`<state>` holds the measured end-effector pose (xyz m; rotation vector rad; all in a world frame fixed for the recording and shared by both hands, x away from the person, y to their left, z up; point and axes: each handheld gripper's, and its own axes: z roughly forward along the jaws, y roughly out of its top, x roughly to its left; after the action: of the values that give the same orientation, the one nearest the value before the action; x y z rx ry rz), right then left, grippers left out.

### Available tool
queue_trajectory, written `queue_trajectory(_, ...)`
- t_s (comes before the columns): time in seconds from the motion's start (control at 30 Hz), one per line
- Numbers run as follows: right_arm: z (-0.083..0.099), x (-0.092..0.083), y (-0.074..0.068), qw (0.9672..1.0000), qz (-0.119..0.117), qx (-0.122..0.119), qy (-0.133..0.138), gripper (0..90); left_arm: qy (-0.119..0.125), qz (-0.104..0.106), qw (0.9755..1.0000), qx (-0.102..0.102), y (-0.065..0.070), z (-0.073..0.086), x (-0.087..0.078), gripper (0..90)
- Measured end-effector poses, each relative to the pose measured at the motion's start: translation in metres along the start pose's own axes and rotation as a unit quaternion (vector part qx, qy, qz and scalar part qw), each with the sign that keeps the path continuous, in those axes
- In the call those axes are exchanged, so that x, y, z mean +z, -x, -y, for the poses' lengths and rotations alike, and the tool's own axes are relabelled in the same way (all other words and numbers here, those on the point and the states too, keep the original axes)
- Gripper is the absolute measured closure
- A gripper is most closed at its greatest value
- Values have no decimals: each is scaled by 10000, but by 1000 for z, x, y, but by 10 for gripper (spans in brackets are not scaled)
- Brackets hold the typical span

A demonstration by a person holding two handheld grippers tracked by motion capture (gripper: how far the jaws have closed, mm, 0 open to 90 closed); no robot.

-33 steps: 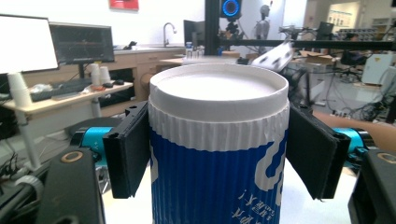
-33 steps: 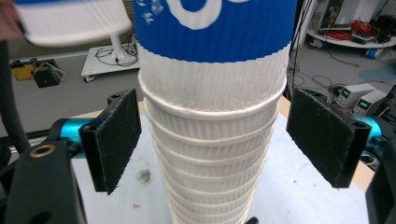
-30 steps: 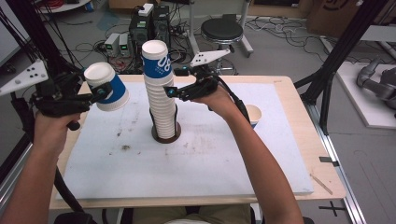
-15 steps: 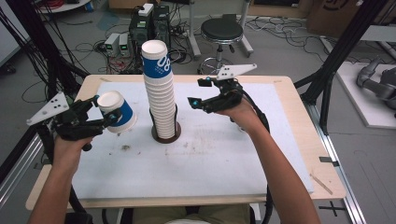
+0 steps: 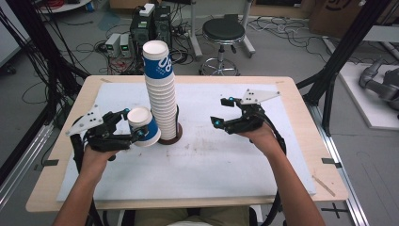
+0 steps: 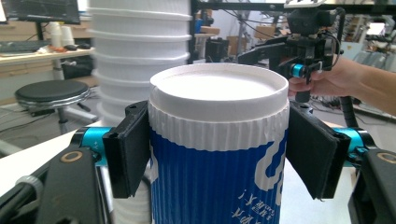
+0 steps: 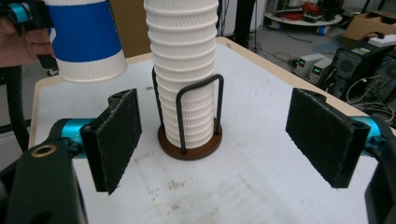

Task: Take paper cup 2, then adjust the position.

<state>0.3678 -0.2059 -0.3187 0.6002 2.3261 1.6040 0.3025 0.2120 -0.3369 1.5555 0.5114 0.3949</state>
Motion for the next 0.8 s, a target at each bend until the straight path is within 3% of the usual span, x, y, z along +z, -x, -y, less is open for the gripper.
queue_trajectory(0.4, 37, -22, -1, 9992, 197, 292, 201, 186, -115, 205, 9997, 11, 10, 0, 24, 280)
queue_trajectory(0.53, 39, -23, -3, 9994, 252, 195, 124, 186, -137, 267, 9995, 44, 14, -2, 33, 280)
queue_trajectory(0.6, 38, -23, -5, 9992, 387, 50, 6, 186, -158, 289, 9994, 71, 16, -3, 37, 280)
queue_trajectory(0.8, 39, -25, -7, 9992, 394, 27, 23, 186, -180, 388, 9991, 80, 21, -3, 43, 280)
